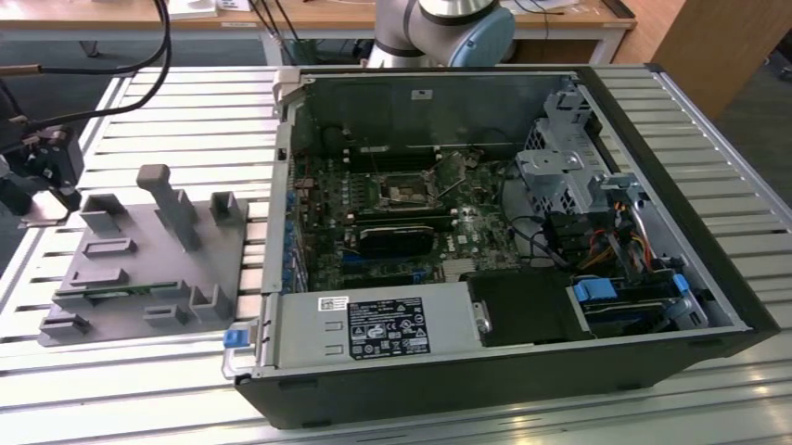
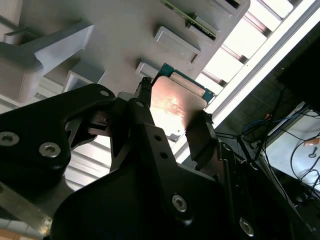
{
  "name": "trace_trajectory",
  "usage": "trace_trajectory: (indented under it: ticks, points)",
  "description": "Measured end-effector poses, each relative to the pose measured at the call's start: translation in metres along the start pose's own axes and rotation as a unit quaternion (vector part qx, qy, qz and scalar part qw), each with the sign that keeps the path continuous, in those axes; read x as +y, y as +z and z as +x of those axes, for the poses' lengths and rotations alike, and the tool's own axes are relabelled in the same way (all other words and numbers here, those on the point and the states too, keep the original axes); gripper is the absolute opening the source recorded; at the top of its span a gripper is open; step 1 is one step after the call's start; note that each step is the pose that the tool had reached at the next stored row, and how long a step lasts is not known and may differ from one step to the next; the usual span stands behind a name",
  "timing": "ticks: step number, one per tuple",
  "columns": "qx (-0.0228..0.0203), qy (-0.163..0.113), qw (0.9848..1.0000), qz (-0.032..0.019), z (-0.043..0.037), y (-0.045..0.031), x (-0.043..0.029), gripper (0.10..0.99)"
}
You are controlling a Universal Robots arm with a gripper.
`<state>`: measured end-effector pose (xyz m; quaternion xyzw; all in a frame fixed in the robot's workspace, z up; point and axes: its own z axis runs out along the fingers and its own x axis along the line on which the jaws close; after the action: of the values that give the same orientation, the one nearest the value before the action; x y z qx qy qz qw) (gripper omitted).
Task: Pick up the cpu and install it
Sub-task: 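Pick up the cpu and move it towards the insertion slot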
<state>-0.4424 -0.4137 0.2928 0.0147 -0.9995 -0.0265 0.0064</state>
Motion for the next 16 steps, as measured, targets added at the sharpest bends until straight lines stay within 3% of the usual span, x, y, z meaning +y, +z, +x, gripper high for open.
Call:
trace_trajectory:
  ticks: [16]
  points:
    - [0.0000, 0.000, 1.0000, 0.0000, 0.0001, -0.0056, 0.0004, 0.529]
